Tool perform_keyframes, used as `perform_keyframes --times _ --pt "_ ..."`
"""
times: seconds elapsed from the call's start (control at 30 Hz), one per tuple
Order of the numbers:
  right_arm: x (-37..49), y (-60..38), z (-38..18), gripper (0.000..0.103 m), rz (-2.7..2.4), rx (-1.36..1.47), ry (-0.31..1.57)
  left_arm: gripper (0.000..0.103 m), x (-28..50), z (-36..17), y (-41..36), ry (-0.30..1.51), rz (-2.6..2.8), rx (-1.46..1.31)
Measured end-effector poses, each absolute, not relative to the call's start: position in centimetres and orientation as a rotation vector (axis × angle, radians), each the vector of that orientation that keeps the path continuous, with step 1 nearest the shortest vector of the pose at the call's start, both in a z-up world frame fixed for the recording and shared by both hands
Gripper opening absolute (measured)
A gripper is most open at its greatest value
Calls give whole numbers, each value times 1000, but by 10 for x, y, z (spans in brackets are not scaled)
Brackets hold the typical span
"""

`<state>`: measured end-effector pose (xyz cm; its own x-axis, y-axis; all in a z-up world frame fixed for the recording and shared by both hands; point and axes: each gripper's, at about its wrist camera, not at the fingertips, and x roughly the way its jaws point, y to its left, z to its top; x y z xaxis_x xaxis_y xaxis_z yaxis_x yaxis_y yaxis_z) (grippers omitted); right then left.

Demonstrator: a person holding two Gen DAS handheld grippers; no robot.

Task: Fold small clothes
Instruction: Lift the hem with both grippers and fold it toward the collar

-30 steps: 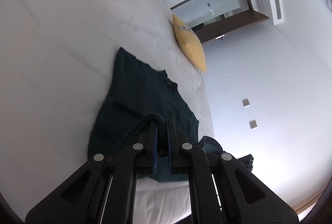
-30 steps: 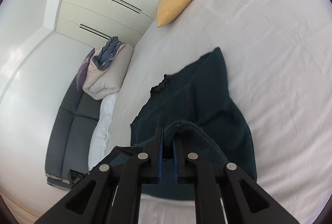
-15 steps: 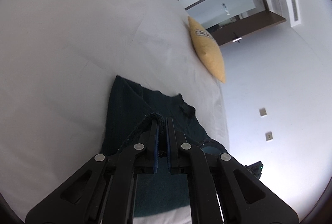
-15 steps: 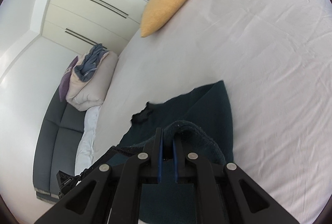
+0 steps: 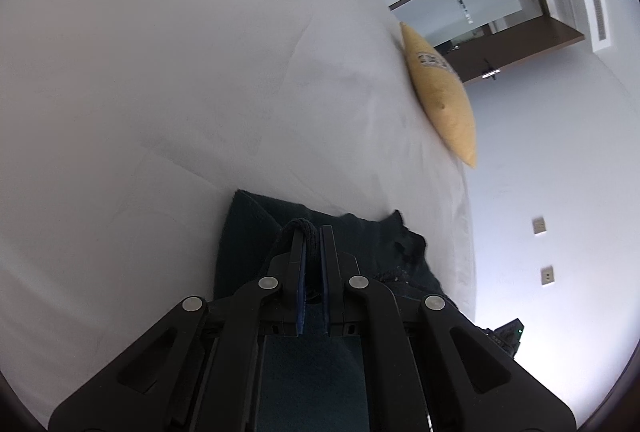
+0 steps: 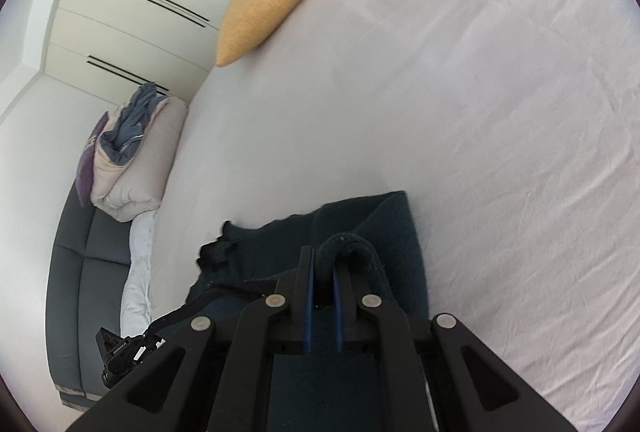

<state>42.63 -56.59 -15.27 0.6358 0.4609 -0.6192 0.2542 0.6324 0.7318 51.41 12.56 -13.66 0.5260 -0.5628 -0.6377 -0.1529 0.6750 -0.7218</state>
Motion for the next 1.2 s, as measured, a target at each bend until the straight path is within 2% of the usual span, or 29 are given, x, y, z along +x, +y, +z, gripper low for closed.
perform_keyframes --times 0.37,0.47,0.53,0.6,0.63,0.67,0.9,1.2 --pt "448 -576 -166 9 103 971 917 4 554 -170 127 1008 -208 -822" --pt "451 -582 -173 14 112 1038 912 4 561 -177 129 999 -228 -854" --pt "447 -589 -174 34 120 1088 865 5 562 -173 130 968 -224 -856" --pt "439 -597 -169 49 108 1119 799 5 563 -165 131 951 -221 -832" --pt "435 -601 -166 61 80 1122 777 5 563 -162 132 950 -221 -824" --pt "429 -606 -162 65 31 1119 756 5 564 -157 132 946 -221 -820" --pt "408 -588 -125 65 32 900 761 5 547 -131 146 850 -188 -814" --pt "364 -546 -119 65 -4 603 868 6 494 -148 99 967 -244 -632"
